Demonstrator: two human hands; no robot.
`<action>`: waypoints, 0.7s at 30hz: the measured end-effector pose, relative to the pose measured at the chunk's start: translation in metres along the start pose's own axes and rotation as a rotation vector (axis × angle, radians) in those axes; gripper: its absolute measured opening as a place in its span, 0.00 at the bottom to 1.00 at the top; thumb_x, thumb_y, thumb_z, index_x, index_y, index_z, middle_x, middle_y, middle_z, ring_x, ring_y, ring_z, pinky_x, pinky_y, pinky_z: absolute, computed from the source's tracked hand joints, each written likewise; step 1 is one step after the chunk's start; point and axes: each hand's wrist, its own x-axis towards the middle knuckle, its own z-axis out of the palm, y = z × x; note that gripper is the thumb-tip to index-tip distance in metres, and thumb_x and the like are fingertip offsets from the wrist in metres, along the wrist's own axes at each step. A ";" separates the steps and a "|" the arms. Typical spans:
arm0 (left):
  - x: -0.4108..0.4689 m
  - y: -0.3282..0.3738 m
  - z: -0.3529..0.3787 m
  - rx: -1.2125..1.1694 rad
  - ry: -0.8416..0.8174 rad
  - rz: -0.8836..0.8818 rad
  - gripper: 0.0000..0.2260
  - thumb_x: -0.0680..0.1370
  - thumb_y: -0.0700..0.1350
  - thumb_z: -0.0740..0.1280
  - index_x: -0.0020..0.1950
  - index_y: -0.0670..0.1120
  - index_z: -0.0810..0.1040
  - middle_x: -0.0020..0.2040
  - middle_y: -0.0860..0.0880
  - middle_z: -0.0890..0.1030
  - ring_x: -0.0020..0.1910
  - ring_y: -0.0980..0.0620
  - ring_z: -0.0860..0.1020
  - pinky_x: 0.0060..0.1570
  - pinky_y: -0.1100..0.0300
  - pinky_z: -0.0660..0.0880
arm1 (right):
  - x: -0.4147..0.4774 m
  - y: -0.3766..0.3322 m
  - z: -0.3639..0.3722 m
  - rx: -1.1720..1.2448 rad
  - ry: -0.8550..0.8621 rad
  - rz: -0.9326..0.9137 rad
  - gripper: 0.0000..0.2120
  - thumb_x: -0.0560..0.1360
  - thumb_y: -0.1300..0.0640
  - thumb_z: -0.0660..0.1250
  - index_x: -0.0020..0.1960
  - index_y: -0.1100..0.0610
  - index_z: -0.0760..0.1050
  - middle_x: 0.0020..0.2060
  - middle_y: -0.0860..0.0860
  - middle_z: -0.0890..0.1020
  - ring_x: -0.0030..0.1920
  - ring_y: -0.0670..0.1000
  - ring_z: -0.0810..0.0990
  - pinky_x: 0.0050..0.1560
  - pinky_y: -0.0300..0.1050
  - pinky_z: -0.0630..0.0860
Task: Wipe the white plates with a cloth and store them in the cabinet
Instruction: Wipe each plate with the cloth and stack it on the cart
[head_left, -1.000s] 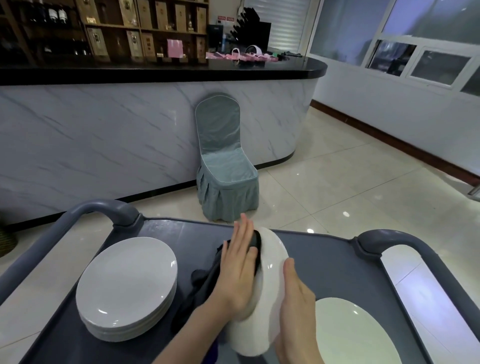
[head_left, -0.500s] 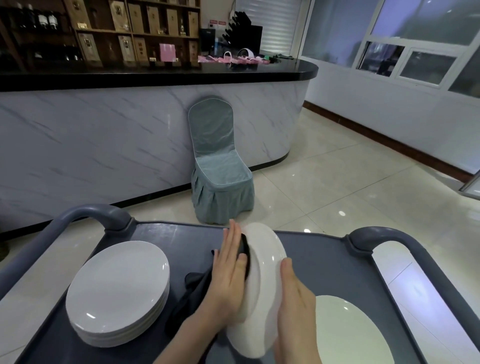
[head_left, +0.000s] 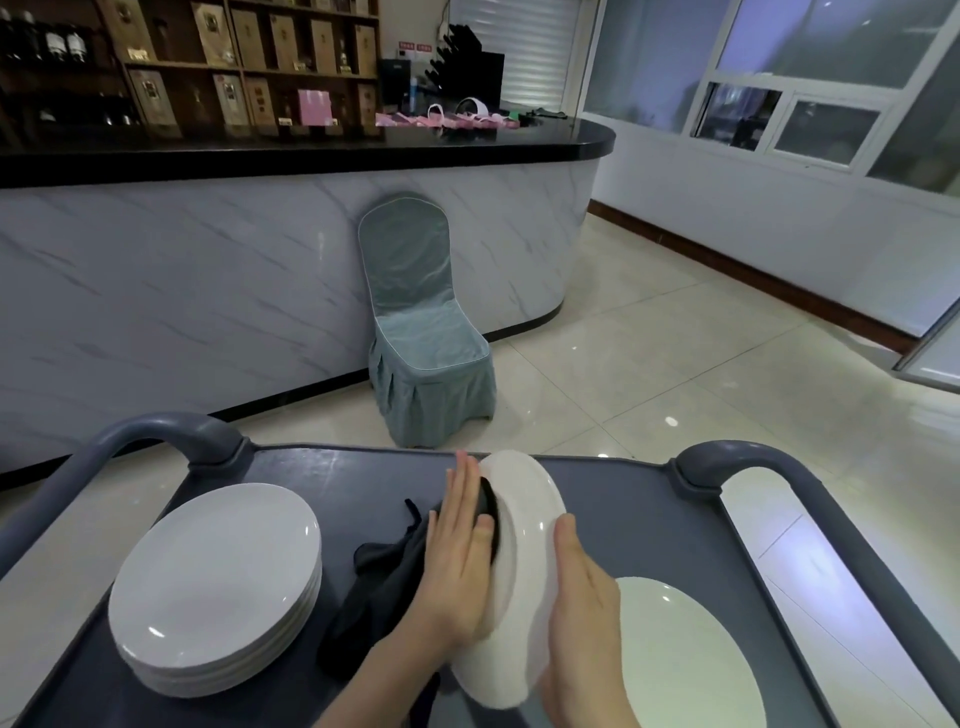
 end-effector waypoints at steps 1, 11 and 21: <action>0.002 -0.008 0.000 -0.013 0.018 -0.038 0.21 0.83 0.50 0.46 0.71 0.66 0.42 0.77 0.65 0.41 0.76 0.66 0.40 0.77 0.57 0.41 | 0.001 0.000 -0.002 -0.014 0.009 -0.005 0.18 0.80 0.44 0.61 0.37 0.42 0.85 0.34 0.46 0.86 0.32 0.43 0.83 0.31 0.34 0.76; -0.003 -0.028 -0.046 0.081 0.126 -0.345 0.18 0.81 0.45 0.65 0.71 0.47 0.71 0.69 0.48 0.74 0.69 0.50 0.72 0.66 0.59 0.67 | 0.016 0.001 -0.014 -0.191 -0.001 -0.222 0.22 0.79 0.44 0.62 0.29 0.53 0.72 0.26 0.43 0.71 0.28 0.42 0.67 0.32 0.34 0.66; -0.016 0.010 -0.103 -0.684 0.233 -0.529 0.13 0.76 0.47 0.71 0.59 0.53 0.75 0.53 0.45 0.83 0.49 0.44 0.84 0.38 0.53 0.80 | -0.003 0.046 0.034 -1.106 -0.458 -1.029 0.20 0.75 0.47 0.66 0.63 0.53 0.81 0.59 0.43 0.83 0.59 0.42 0.82 0.53 0.33 0.77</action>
